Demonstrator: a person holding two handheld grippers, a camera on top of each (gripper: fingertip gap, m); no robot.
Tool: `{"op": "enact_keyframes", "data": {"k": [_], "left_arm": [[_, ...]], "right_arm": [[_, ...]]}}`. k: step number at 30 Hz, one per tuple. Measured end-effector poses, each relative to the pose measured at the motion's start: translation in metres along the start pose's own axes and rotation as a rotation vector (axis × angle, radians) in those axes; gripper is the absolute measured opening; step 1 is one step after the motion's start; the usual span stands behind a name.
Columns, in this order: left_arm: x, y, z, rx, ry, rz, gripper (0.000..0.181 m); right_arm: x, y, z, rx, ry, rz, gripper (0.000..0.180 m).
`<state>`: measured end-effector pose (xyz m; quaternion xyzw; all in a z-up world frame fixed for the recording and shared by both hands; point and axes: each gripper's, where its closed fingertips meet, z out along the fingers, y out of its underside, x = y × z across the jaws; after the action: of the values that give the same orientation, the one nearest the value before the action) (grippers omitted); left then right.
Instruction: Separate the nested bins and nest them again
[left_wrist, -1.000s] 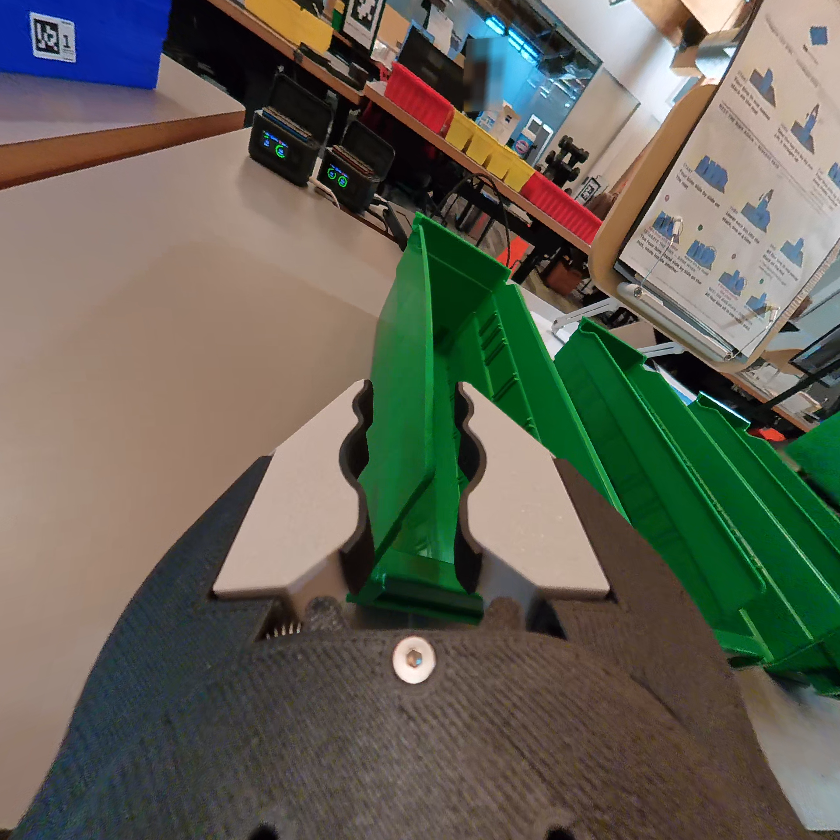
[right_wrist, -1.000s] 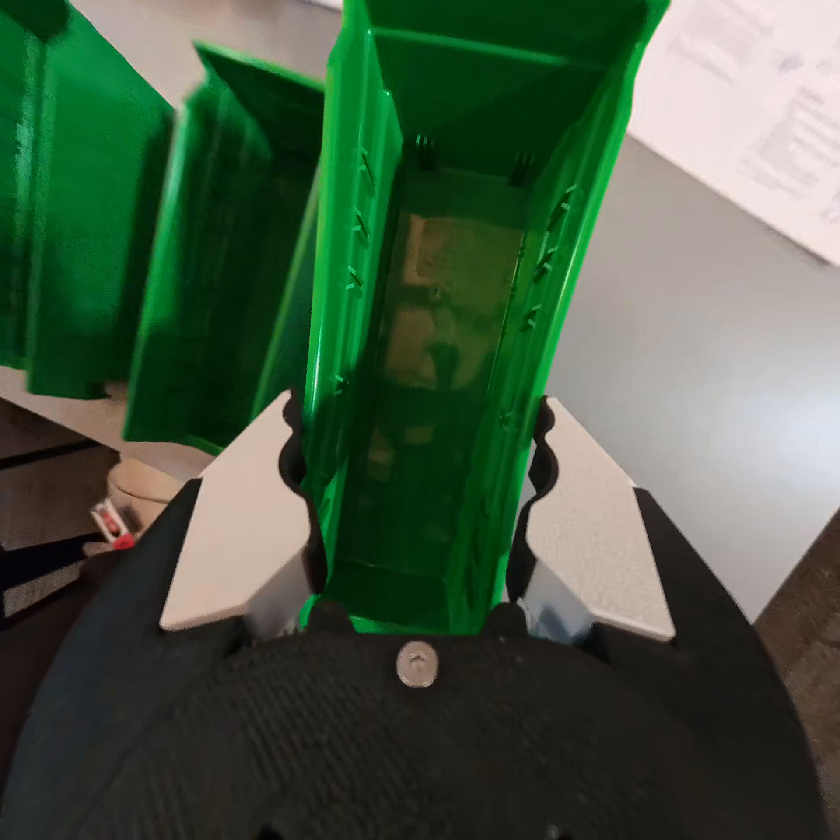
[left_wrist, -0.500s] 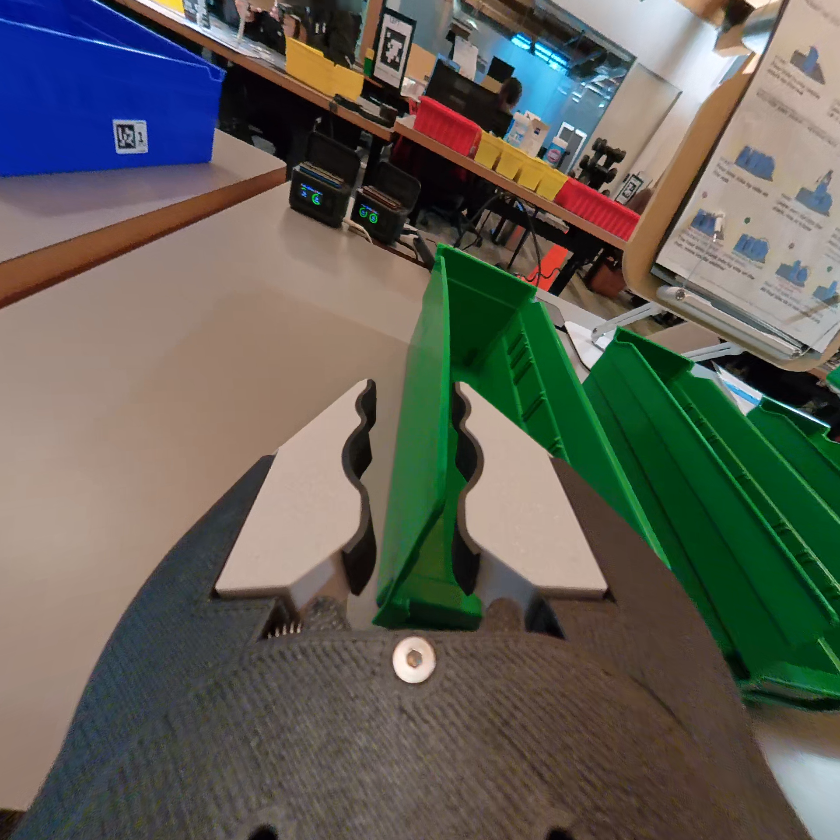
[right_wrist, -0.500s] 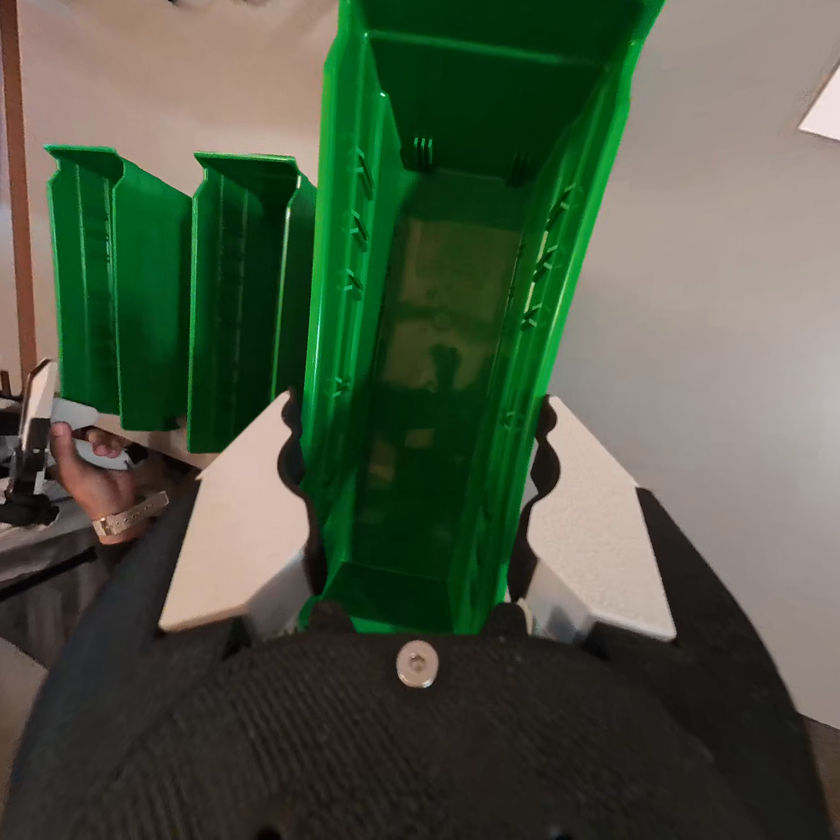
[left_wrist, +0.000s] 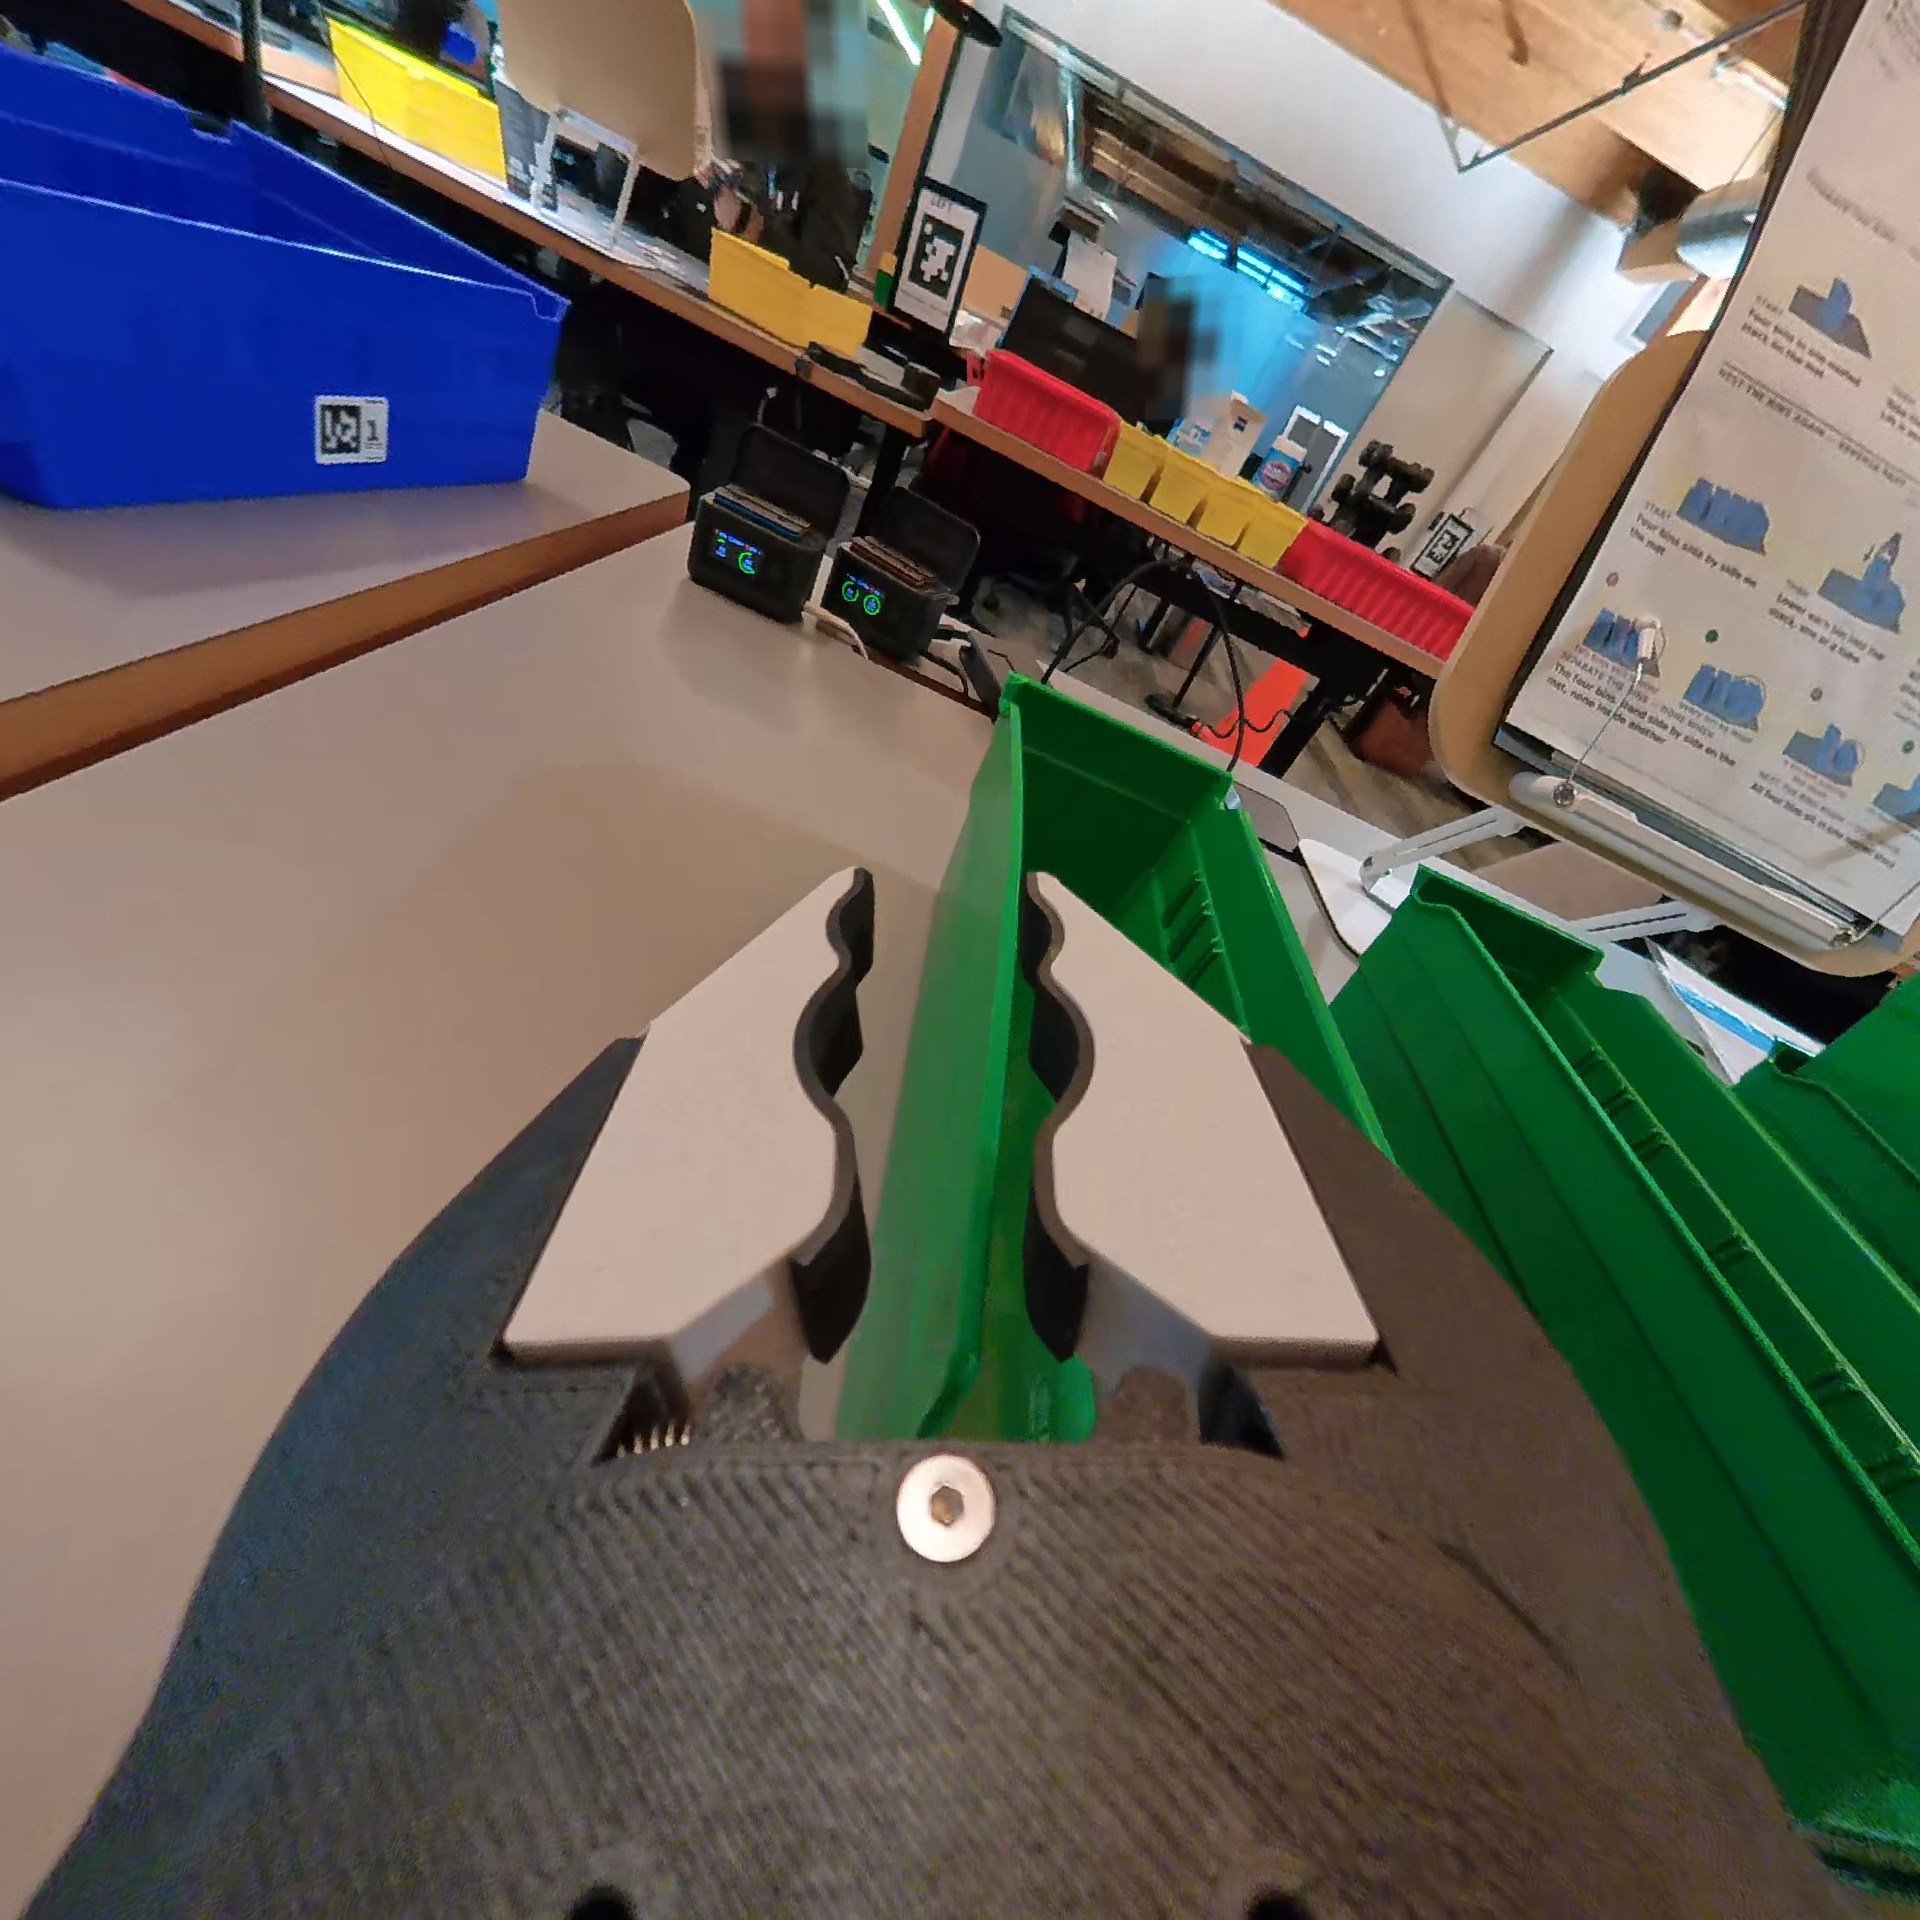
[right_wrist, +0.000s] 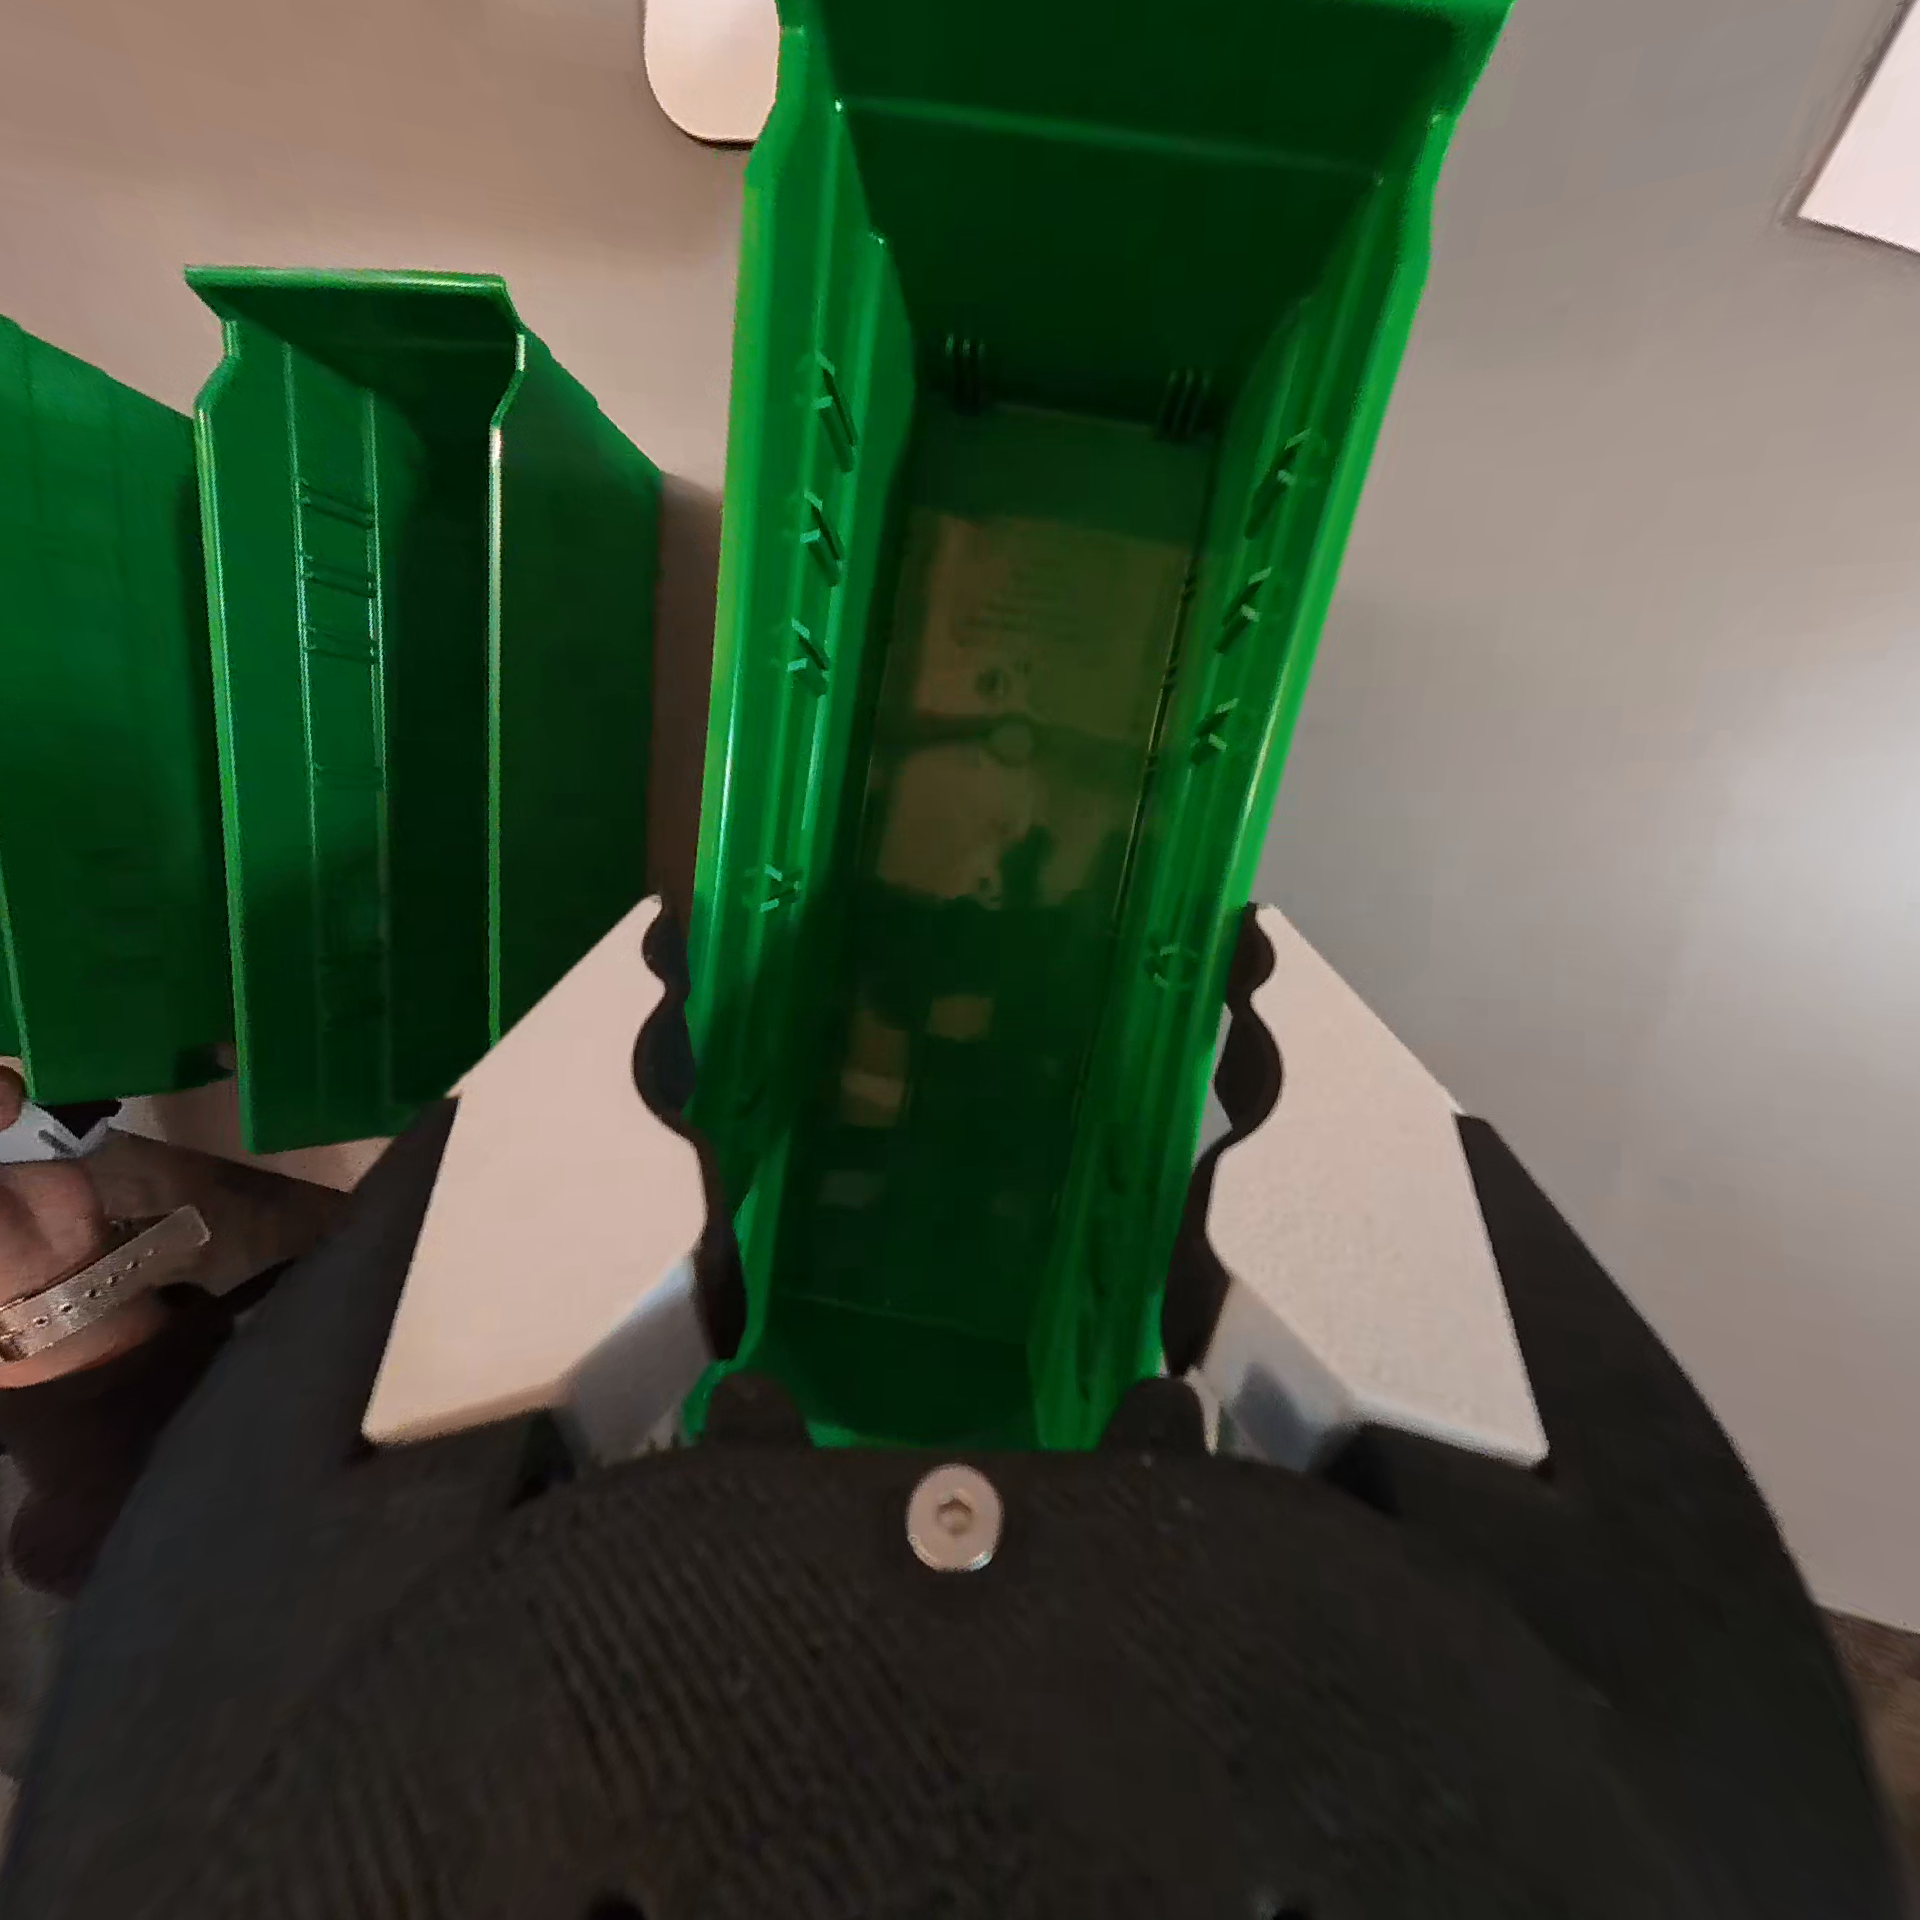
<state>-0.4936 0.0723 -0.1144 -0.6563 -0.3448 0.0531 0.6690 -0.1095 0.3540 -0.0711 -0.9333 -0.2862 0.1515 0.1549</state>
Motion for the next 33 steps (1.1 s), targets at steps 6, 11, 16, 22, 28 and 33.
{"op": "enact_keyframes", "data": {"k": [6, 11, 16, 22, 28, 33], "left_arm": [[-0.007, 0.0, 0.0, -0.008, -0.034, 0.004, 0.021], [-0.012, -0.002, -0.002, 0.005, -0.037, -0.037, 0.02], [-0.01, -0.001, -0.001, 0.002, -0.039, -0.025, 0.019], [-0.01, 0.001, 0.0, 0.001, -0.037, -0.028, 0.019], [-0.012, 0.0, 0.0, 0.002, -0.038, -0.036, 0.019], [-0.013, 0.0, -0.001, 0.004, -0.035, -0.049, 0.02]], "right_arm": [[-0.007, -0.004, 0.016, 0.008, 0.039, -0.017, 0.108], [-0.011, -0.004, 0.026, 0.029, 0.06, -0.047, 0.113], [-0.009, -0.003, 0.026, 0.036, 0.039, -0.053, 0.117], [0.003, -0.003, 0.025, 0.025, 0.103, -0.12, 0.047], [-0.005, -0.01, 0.019, 0.017, 0.084, -0.151, 0.094], [-0.006, 0.007, 0.046, -0.053, 0.112, -0.208, 0.127]]}}
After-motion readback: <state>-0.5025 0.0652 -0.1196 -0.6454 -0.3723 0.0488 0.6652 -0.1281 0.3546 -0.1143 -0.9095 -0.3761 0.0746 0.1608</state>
